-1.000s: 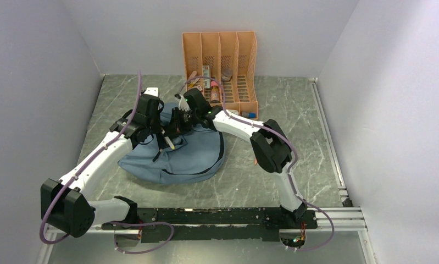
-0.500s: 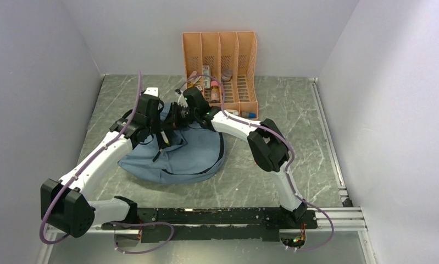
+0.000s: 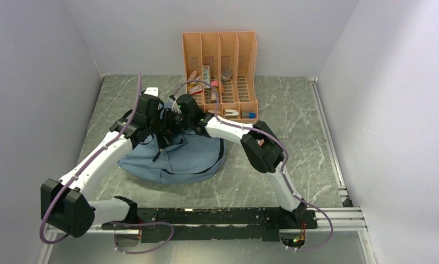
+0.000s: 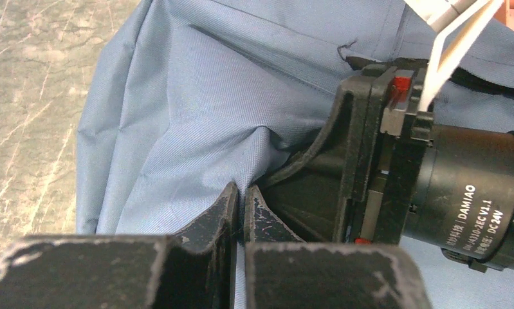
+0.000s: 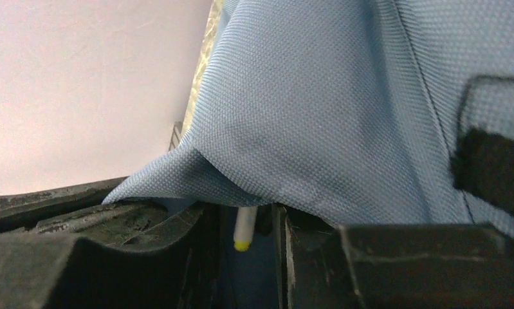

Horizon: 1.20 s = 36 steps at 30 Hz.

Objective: Pack the student bag
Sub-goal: Place the stationery in the student bag, then pick up the stationery from the center of the board.

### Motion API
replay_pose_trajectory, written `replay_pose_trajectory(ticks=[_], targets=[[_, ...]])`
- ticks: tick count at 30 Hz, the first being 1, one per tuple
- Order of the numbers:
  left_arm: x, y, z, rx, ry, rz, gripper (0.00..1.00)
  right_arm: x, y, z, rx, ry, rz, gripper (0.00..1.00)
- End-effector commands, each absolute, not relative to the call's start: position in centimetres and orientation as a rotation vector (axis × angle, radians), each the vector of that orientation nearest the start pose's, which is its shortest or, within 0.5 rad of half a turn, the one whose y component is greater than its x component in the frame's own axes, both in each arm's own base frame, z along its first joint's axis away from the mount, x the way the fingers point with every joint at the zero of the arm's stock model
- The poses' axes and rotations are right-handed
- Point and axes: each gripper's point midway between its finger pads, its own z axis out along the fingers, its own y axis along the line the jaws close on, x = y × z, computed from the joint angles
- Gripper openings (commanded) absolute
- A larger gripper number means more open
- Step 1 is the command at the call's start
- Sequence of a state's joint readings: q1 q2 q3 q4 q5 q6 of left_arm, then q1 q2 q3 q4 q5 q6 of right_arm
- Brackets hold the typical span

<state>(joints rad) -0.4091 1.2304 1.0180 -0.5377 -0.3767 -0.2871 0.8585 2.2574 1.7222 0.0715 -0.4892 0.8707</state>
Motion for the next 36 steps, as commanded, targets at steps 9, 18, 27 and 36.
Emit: replay_pose_trajectory(ticks=[9,18,27,36], targets=[[33.9,-8.1,19.8,-0.088,2.171,0.058,0.05,33.3,47.4,17.1,-0.358,2.182,1.184,0.34],[34.0,-8.2,19.8,-0.086,2.171,0.056,0.05,36.2,37.6,21.4,-0.273,2.035,0.757,0.34],[33.9,-8.2,19.8,-0.084,2.172,0.056,0.05,38.4,20.4,21.4,0.120,2.038,0.273,0.34],[33.9,-8.3,19.7,-0.081,2.173,0.051,0.05,33.6,12.2,14.5,0.297,2.223,0.028,0.34]])
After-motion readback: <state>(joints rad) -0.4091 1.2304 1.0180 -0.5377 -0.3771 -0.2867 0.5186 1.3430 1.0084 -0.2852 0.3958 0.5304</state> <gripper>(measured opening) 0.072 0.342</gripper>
